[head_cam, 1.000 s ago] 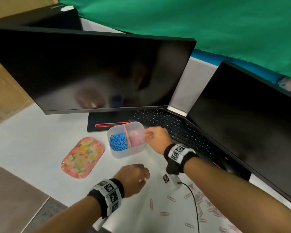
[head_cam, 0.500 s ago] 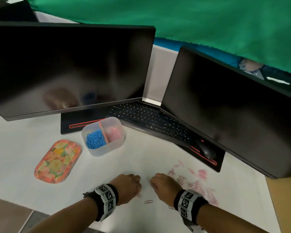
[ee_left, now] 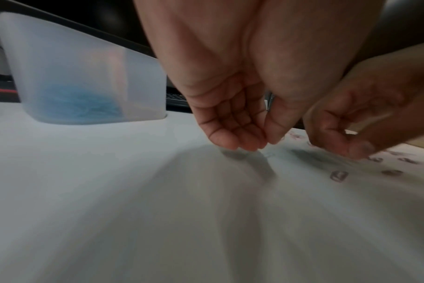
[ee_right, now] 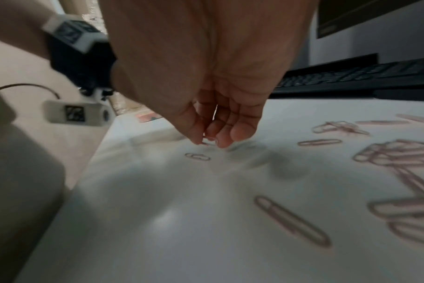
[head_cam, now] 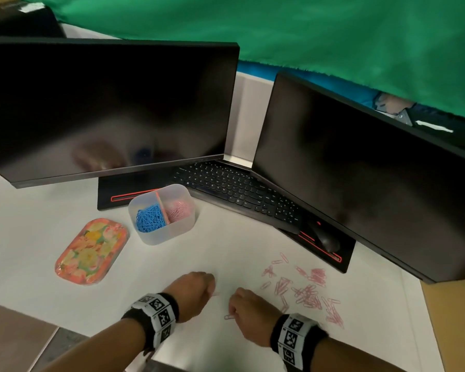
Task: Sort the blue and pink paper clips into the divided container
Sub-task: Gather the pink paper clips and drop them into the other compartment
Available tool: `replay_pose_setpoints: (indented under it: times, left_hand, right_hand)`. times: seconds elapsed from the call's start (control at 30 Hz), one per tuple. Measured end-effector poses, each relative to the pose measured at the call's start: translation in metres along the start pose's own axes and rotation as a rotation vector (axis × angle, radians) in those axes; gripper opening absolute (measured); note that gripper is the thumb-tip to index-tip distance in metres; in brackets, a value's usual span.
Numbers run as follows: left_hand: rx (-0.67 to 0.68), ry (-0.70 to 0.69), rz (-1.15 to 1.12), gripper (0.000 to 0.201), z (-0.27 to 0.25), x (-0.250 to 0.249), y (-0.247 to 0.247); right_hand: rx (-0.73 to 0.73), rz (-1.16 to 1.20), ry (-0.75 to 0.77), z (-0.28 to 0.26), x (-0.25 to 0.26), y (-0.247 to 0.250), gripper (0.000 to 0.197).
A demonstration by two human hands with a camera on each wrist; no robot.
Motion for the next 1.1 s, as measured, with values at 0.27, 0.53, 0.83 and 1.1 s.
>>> replay_pose_setpoints:
  times: [0.27, 0.53, 0.83, 1.1]
  left_hand:
    - [-0.294, 0.022, -0.123, 0.012, -0.006, 0.007, 0.036]
    - [-0.593, 0.292, -0.143, 0.009, 0.008, 0.034, 0.127]
    - [-0.598, 0.386, -0.18, 0.01, 0.011, 0.067, 0.146]
    - [-0.684, 0.294, -0.228, 0.01, -0.026, 0.061, 0.125]
  right_hand:
    - [0.061, -0.289, 0.115, 0.001, 0.024, -0.012, 0.03]
    - [0.105, -0.178, -0.004, 0.007, 0.022, -0.011, 0.043]
    - [-0.164, 0.135, 0.019, 0.043, 0.039, 0.051, 0.025]
    - [-0.447, 0.191, 0.088, 0.139, 0.089, 0.156, 0.021]
Point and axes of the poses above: each hand's wrist, its own z-axis towards the middle knuckle, its own y-axis out of the back of the hand, x = y × z, the point moved 4 cm from there along z, towards the middle knuckle, and after that the axes turned 6 degrees about x, right-handed, at the moved point
